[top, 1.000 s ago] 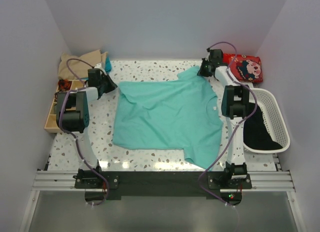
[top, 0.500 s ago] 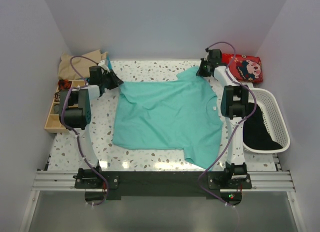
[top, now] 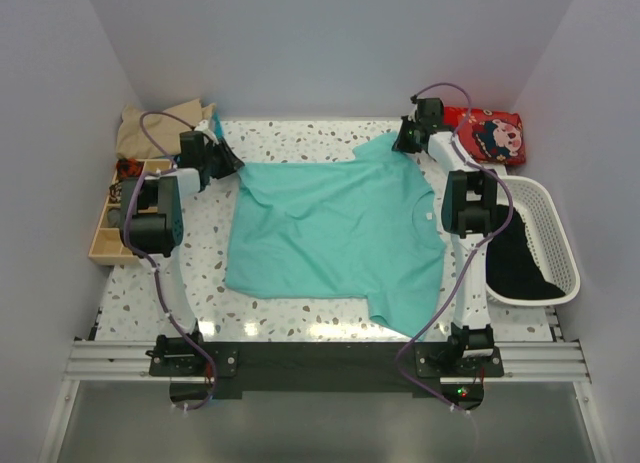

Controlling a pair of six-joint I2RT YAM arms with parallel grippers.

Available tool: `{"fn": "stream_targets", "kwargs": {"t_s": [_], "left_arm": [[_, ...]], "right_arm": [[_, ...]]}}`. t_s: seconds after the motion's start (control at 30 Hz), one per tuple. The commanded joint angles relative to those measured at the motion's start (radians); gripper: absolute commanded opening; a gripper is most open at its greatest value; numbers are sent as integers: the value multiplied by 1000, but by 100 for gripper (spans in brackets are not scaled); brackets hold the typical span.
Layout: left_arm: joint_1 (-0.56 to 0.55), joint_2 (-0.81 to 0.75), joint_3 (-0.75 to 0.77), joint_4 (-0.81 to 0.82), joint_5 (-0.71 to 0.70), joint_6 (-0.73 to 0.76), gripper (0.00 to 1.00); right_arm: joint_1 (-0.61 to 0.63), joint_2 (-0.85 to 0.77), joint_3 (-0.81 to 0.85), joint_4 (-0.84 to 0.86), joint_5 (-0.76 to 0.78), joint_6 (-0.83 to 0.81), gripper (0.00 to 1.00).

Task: Fold and stack the t-shirts
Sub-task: Grap the side of the flattened tshirt furthest away from the robot with both arms

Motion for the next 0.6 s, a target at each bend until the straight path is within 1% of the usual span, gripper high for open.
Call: {"fn": "stream_targets", "kwargs": {"t_s": [0.0,0.13,0.27,0.33,0.37,0.43,0.47,0.5,0.57], "left_arm": [[-3,-53,-1,-4,-70,22,41],[-9,-30,18,-33,-87,23,41],[-18,3,32,-29,-60,17,29],[-27,15,51,-27,-54,11,26],[-30,26,55,-15,-37,6,20],[-38,43,71,-1,-20,-3,13],[-39,46,78,11,-6,-4,5],[-41,50,89,19,0,-9,1],[-44,58,98,51,23,-15,0]], "right_arm": [[2,-11,45,10,-35,-7,0],[2,-11,36,13,-40,-5,0],[4,-11,36,13,-37,-7,0],[3,-11,36,15,-37,-7,0],[2,-8,36,15,-38,-7,0],[2,-6,40,18,-47,-8,0],[2,-6,40,21,-51,-8,0],[2,-8,40,24,-55,-10,0],[2,-14,36,47,-72,-10,0]]}}
